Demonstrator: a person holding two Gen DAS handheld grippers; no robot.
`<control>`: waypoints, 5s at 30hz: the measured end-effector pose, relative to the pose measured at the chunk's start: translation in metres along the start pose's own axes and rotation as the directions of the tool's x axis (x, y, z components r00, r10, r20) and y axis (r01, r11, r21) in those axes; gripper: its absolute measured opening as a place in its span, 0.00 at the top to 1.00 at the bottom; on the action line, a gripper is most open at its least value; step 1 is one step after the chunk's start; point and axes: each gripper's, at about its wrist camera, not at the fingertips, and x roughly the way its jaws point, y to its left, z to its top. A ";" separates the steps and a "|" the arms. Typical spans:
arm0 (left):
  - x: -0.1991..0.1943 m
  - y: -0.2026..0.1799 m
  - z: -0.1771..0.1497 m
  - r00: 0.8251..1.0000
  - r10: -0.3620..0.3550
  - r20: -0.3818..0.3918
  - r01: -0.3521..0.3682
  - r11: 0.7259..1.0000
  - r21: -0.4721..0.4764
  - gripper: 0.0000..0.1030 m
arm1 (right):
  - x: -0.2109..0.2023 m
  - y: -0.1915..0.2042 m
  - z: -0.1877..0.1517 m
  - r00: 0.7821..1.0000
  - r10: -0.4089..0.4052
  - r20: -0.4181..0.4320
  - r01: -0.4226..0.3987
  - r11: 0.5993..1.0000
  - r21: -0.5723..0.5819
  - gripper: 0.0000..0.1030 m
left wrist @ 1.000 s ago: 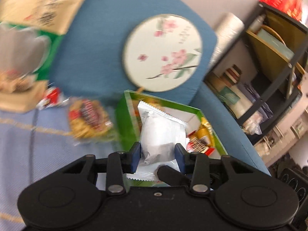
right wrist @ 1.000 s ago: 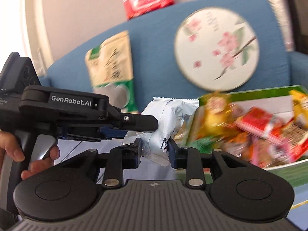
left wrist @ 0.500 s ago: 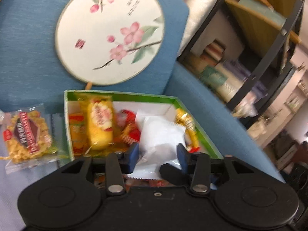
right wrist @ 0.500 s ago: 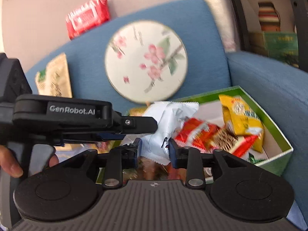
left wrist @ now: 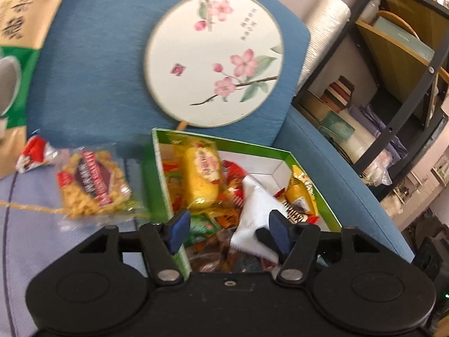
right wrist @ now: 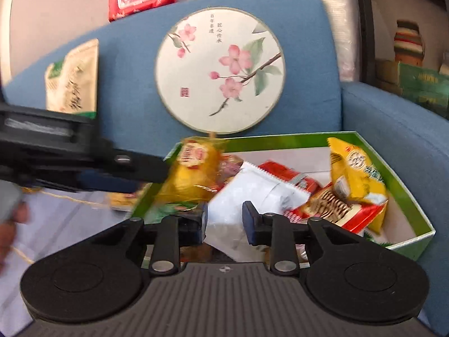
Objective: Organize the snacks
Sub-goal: 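Carry the white packets over the green box and open both tools, then grasp the clear nut packet with the left tool, then lower the nut packet into the green box and open the left tool, then move the left tool toward the small red-and-white candy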
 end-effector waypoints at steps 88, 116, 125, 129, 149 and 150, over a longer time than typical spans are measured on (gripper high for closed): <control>-0.043 0.017 -0.012 0.983 -0.099 0.153 0.105 0.994 -0.030 1.00 | -0.035 0.003 0.011 0.948 0.278 0.155 -0.307 0.928 0.211 0.51; 0.016 0.013 0.006 0.997 0.002 0.083 0.001 0.999 -0.033 0.32 | 0.009 -0.037 0.002 0.991 -0.110 0.080 0.102 0.991 0.090 0.49; -0.042 0.086 -0.007 0.924 0.334 0.187 -0.305 0.937 -0.169 0.00 | -0.016 -0.009 0.004 0.982 0.108 0.155 -0.133 0.978 0.158 0.01; -0.038 0.115 0.007 0.883 0.430 0.191 -0.384 0.893 -0.236 0.00 | -0.015 0.010 0.002 0.978 0.155 0.139 -0.172 0.978 0.116 0.01; 0.033 0.134 0.031 0.875 0.474 0.099 -0.440 0.864 -0.244 0.62 | -0.011 0.012 -0.001 0.977 0.181 0.113 -0.197 0.969 0.147 0.01; 0.025 0.133 0.027 0.884 0.457 0.095 -0.426 0.874 -0.235 0.82 | -0.012 0.013 0.000 0.976 0.183 0.117 -0.200 0.969 0.147 0.01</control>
